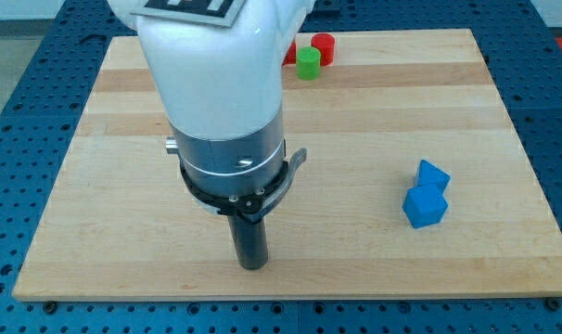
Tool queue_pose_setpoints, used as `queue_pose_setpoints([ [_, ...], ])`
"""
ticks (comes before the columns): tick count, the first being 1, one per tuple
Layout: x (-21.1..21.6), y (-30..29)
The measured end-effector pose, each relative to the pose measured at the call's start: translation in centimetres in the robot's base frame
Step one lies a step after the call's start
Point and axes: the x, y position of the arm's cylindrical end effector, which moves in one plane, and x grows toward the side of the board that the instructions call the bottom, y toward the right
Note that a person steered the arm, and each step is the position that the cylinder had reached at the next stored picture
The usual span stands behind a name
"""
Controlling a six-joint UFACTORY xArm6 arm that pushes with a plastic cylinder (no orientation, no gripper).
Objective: Push the green star to the center
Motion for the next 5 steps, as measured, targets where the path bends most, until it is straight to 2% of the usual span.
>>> queue_pose_setpoints([
  [4,-0.1,-1.6],
  [5,-1.3,-2.5],
])
